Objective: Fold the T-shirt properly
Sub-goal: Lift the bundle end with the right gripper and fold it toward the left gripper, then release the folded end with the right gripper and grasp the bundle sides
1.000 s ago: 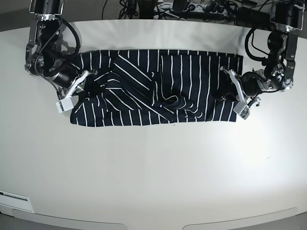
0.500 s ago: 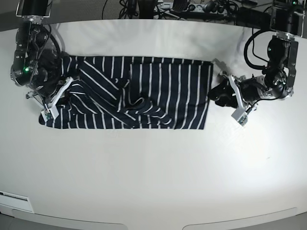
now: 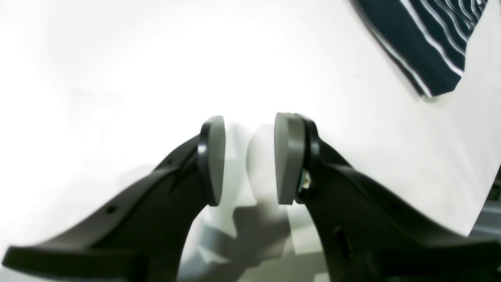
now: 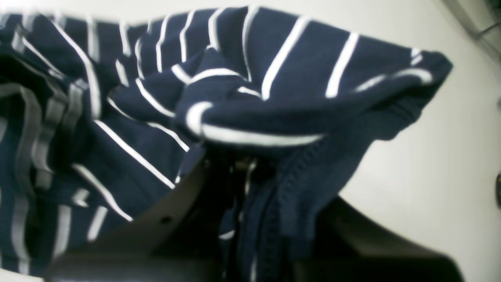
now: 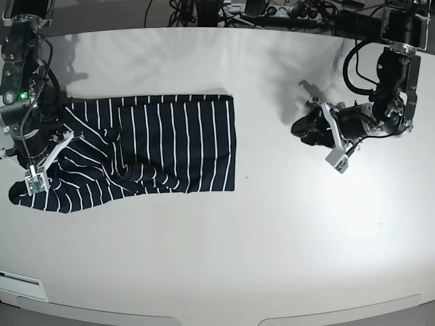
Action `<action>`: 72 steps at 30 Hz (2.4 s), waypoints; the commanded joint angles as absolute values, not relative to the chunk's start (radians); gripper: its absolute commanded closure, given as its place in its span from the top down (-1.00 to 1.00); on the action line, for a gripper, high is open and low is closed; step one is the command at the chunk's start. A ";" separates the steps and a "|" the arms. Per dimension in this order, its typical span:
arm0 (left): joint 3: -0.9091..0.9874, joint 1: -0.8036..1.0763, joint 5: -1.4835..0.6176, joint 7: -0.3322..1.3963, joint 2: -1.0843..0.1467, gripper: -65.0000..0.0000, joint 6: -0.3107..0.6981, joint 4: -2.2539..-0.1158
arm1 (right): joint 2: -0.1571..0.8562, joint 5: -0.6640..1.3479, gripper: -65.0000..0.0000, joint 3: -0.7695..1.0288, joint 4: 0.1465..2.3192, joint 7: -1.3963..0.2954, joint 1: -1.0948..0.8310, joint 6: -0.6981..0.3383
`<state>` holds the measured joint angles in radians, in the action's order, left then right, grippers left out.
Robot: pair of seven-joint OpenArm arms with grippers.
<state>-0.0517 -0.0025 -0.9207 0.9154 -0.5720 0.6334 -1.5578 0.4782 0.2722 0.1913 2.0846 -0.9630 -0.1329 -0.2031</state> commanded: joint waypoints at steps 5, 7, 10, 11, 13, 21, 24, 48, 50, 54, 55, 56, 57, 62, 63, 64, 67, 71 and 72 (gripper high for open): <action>-0.044 0.000 -0.926 0.918 -0.554 -0.28 0.636 -1.570 | 0.490 0.487 -1.00 0.199 2.218 -0.935 -0.119 -0.217; -0.044 0.000 -0.926 0.918 -0.542 -0.28 0.637 -1.570 | 0.453 0.590 -1.00 0.199 2.219 -0.935 -0.119 -0.263; -0.045 0.003 -0.927 0.917 -0.530 -0.28 0.637 -1.570 | 0.362 0.661 -1.00 0.199 2.219 -0.937 -0.122 -0.321; -0.045 0.003 -0.930 0.917 -0.527 -0.28 0.637 -1.570 | 0.329 0.663 -1.00 0.199 2.219 -0.939 -0.121 -0.328; -0.045 0.002 -0.933 0.917 -0.519 -0.28 0.637 -1.570 | 0.271 0.663 -1.00 0.198 2.218 -0.939 -0.122 -0.334; -0.044 0.003 -0.933 0.918 -0.496 -0.28 0.637 -1.570 | 0.056 0.781 -1.00 0.196 2.213 -0.941 -0.125 -0.494; -0.044 0.003 -0.933 0.918 -0.496 -0.28 0.637 -1.570 | 0.010 0.781 -1.00 0.196 2.188 -0.943 -0.124 -0.506; -0.044 0.002 -0.933 0.904 -0.496 -0.28 0.637 -1.570 | -0.006 0.816 0.25 -0.295 1.843 -0.910 -0.057 -0.698; -0.044 0.002 -0.934 0.898 -0.496 -0.28 0.637 -1.570 | -0.006 0.815 0.25 -0.365 1.844 -0.909 -0.012 -0.698; -0.044 0.002 -0.933 0.899 -0.496 -0.28 0.637 -1.570 | -0.006 0.812 0.23 -0.439 1.844 -0.908 0.089 -0.698; -0.044 0.002 -0.933 0.899 -0.496 -0.32 0.637 -1.570 | -0.006 0.809 0.15 -0.440 1.844 -0.908 0.113 -0.698; -0.044 0.002 -0.934 0.899 -0.496 -0.46 0.637 -1.570 | -0.006 0.801 -0.02 -0.437 1.844 -0.908 0.137 -0.698; -0.044 0.001 -0.933 0.899 -0.497 -0.69 0.637 -1.570 | -0.006 0.773 -0.29 -0.433 1.844 -0.908 0.161 -0.698; -0.044 -0.018 -1.019 0.977 -0.499 -1.00 0.698 -1.585 | -0.005 0.462 -1.00 -0.365 1.843 -0.831 0.236 -0.545; -0.044 -0.025 -1.071 1.014 -0.499 -1.00 0.698 -1.594 | -0.005 0.387 -1.00 -0.341 1.843 -0.781 0.236 -0.523; -0.044 -0.031 -1.131 1.055 -0.499 -1.00 0.698 -1.607 | -0.004 0.321 -1.00 -0.317 1.843 -0.735 0.236 -0.503; -0.044 -0.037 -1.344 1.158 -0.498 -1.00 0.698 -1.664 | 0.030 0.252 -1.00 -0.267 1.840 -0.680 0.240 -0.463; -0.046 -0.037 -1.478 1.203 -0.484 -1.00 0.698 -1.761 | 0.093 0.223 -1.00 -0.249 1.744 -0.642 0.276 -0.463; -0.046 -0.035 -1.460 1.209 -0.470 -1.00 0.698 -1.782 | 0.109 0.206 -1.00 -0.249 1.703 -0.618 0.287 -0.463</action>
